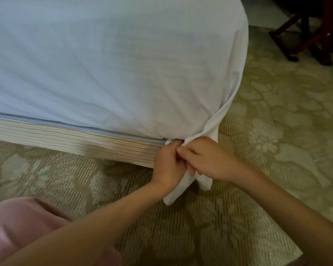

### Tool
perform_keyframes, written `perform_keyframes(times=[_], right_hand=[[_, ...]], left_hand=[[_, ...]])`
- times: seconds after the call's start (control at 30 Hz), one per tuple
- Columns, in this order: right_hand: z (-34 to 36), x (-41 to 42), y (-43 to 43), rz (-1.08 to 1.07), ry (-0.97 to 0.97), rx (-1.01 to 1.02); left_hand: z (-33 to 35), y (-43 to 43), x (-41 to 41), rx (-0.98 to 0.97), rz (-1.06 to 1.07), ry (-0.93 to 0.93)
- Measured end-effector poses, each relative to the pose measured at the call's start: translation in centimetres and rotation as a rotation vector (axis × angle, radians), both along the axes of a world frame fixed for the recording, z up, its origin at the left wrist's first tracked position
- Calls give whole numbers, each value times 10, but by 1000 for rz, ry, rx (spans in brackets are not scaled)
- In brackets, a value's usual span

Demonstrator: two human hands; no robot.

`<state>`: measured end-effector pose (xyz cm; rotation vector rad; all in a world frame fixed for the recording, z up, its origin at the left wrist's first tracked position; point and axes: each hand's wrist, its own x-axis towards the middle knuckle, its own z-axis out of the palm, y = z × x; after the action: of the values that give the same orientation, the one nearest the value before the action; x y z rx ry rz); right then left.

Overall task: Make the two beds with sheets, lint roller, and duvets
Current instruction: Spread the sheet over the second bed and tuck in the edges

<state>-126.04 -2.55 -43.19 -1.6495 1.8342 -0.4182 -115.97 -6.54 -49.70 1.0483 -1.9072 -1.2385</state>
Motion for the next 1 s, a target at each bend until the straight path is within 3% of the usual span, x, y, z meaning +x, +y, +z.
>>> perform_keyframes(times=[0.1,0.17,0.27,0.33,0.5,0.53,0.6,0.67,0.7,0.83,1.0], right_hand=[[11,-19,6,181,-205,278],[15,-37,9,131,-274,390],[10,-59,10,-159,-287,313],[1,-65,9,-279,-166,226],[-15,-59,11,-258,158,-19],[-15,-58,10,-315,113,-74],[-11,-55,5,-503,-213,-105],[-5,-54,0,-617,-560,-15],[-3,-55,-2,-622,-643,32],[3,-59,-4,-622,-930,153],[-5,-63,-9,-586,-1069,129]], left_hand=[[-2,-7,6,-118,-25,-93],[-3,-9,9,-195,-23,-111],[1,-10,13,-268,-20,-158],[2,-10,15,-299,-10,-189],[1,-13,13,-296,77,-270],[1,-14,12,-270,99,-274],[2,-15,10,-212,154,-270],[4,-16,8,-130,228,-255],[5,-18,8,-70,259,-246],[17,-26,8,193,208,-204],[38,-27,11,690,-49,-341]])
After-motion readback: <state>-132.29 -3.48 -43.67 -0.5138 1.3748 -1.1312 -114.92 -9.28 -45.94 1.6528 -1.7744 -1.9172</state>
